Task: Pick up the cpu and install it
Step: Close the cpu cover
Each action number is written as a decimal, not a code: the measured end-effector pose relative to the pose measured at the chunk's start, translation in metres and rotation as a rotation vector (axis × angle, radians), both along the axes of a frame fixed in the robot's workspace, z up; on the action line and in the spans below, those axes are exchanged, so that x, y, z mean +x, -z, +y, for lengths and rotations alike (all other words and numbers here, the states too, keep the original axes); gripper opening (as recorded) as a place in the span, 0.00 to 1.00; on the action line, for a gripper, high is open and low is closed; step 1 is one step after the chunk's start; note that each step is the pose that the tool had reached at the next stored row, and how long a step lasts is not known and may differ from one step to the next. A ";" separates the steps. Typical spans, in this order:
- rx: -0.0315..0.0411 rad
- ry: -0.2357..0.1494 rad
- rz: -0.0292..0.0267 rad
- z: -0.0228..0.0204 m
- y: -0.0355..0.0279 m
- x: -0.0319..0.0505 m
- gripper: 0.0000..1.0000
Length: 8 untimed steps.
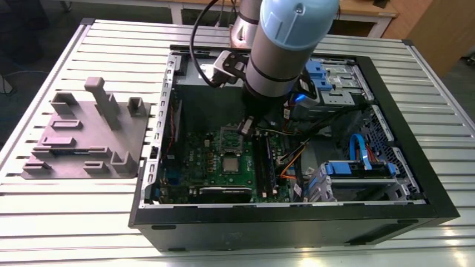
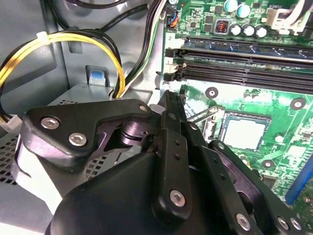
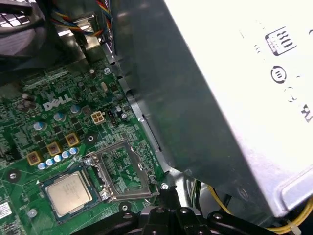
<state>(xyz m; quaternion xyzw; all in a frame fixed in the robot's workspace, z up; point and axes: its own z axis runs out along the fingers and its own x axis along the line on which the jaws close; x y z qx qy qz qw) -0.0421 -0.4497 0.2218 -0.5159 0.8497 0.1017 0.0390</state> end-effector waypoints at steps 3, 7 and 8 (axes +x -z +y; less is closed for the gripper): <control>-0.0030 0.000 -0.0001 0.0001 -0.0022 -0.0003 0.10; -0.0086 0.000 -0.0001 -0.0001 -0.0026 -0.0014 0.10; -0.0104 0.000 -0.0001 -0.0002 -0.0026 -0.0019 0.10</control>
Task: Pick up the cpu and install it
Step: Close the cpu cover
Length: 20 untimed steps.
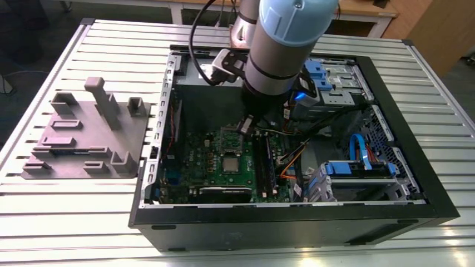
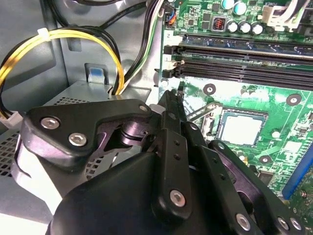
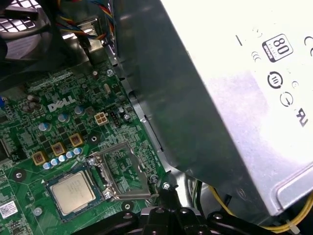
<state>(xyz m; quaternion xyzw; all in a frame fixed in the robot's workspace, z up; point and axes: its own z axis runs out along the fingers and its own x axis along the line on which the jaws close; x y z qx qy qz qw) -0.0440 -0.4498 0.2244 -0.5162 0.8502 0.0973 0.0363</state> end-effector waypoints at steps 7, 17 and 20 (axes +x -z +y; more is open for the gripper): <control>-0.0021 0.000 0.0000 -0.0008 -0.0004 -0.0036 0.10; -0.0020 0.000 -0.0001 -0.0008 -0.0098 -0.0055 0.10; -0.0020 0.000 -0.0001 -0.0008 -0.0127 -0.0058 0.10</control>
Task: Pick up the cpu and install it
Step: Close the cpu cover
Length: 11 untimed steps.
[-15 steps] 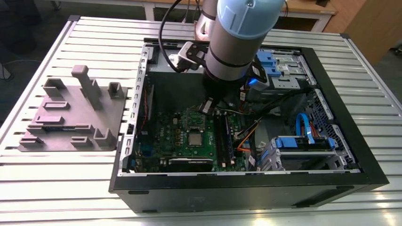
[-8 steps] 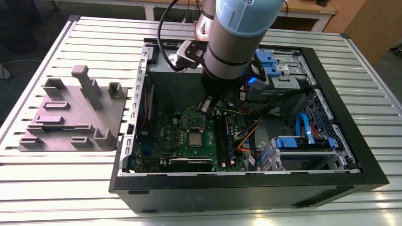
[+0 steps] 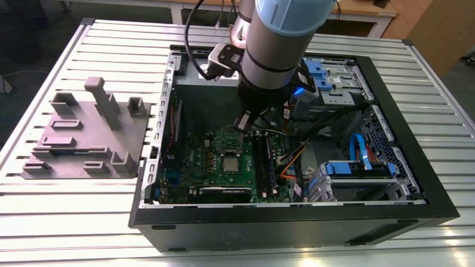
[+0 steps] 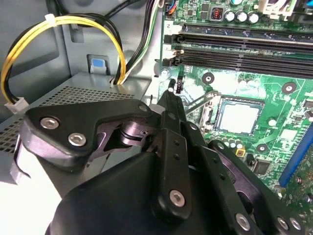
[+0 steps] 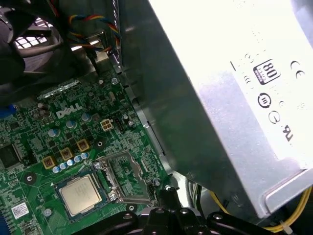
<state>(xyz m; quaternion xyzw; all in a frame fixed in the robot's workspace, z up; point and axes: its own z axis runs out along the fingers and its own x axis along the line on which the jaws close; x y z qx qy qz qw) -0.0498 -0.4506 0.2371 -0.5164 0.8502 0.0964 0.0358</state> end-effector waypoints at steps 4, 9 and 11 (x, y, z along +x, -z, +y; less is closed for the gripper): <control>0.0000 0.000 0.0000 0.0000 -0.0039 -0.0004 0.10; -0.0001 -0.001 0.0000 -0.0010 -0.0043 -0.0009 0.10; 0.0000 -0.003 0.0000 -0.0029 -0.0043 -0.0016 0.10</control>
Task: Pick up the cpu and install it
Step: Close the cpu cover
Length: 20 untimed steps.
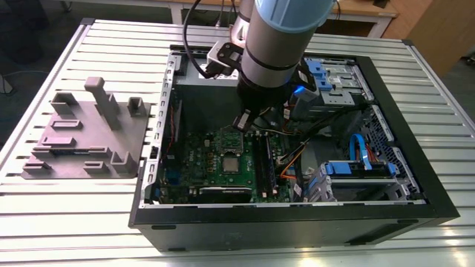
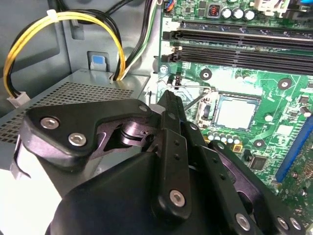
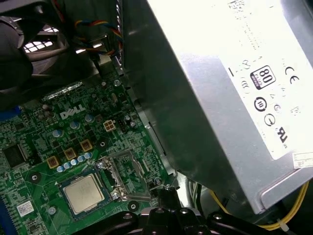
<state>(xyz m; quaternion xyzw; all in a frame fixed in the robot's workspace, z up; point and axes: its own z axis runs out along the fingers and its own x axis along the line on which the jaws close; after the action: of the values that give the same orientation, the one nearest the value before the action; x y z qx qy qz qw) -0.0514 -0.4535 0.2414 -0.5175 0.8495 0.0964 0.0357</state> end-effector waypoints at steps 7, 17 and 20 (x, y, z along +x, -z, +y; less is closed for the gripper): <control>0.0000 -0.003 0.0000 -0.0039 0.0000 -0.0011 0.10; -0.0032 -0.004 -0.0001 -0.0062 -0.0014 -0.0021 0.10; -0.0074 -0.003 0.0001 -0.0069 -0.0015 -0.0025 0.10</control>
<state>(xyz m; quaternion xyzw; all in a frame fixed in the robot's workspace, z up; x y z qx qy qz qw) -0.0539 -0.4604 0.2429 -0.5191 0.8489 0.0934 0.0336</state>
